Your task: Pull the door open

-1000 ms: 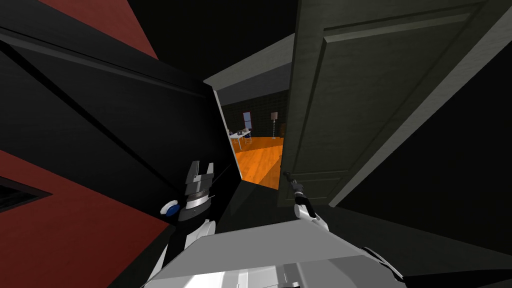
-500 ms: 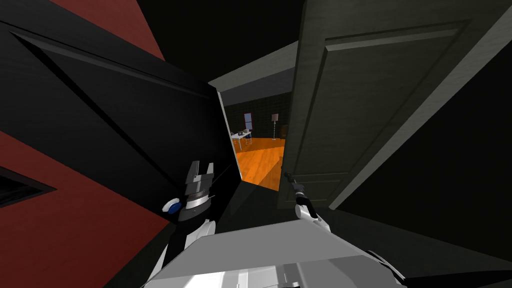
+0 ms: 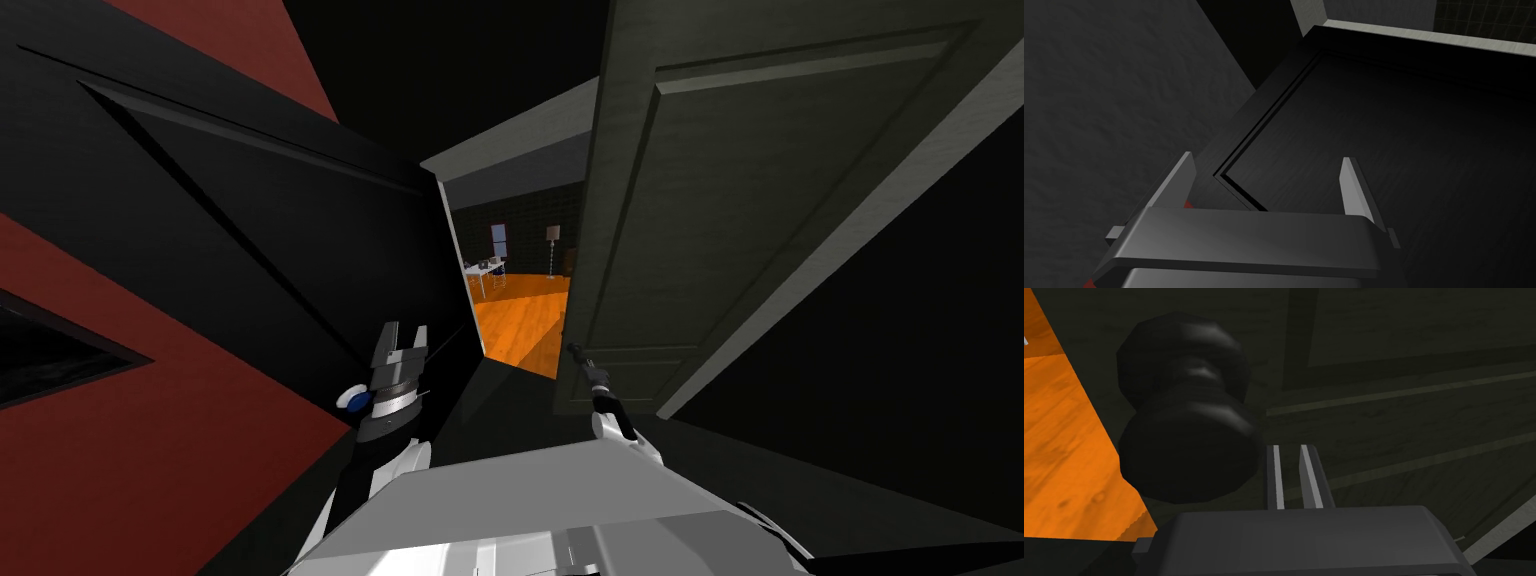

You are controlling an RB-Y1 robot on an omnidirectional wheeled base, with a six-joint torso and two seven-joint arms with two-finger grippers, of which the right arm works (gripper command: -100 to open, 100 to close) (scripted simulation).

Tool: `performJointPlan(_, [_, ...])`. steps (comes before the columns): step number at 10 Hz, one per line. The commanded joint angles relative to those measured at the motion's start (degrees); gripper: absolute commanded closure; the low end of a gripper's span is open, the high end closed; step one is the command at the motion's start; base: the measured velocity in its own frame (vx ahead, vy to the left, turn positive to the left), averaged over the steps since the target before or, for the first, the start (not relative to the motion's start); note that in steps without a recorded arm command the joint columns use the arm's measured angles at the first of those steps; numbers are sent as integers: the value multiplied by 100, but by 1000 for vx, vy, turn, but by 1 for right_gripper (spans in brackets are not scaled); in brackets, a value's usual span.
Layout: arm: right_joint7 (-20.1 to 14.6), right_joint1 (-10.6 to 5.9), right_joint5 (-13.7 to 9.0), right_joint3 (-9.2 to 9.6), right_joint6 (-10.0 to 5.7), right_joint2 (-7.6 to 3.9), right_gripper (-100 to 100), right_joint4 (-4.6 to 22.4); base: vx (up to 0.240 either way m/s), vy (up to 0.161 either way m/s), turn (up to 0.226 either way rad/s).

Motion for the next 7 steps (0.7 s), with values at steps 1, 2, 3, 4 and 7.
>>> performJointPlan(1, [-45,76,58,138,-65,49,-100,-114,-183,-64,54])
performJointPlan(2, [-123,123,109,251,-178,42,-100,-140,-173,-31,87])
performJointPlan(3, [-163,148,136,309,-237,39,-100,-153,-150,-46,99])
performJointPlan(4, [-203,173,163,368,-296,35,-100,-167,-127,-49,78])
performJointPlan(7, [-320,244,239,536,-466,25,-100,-206,-112,-49,89])
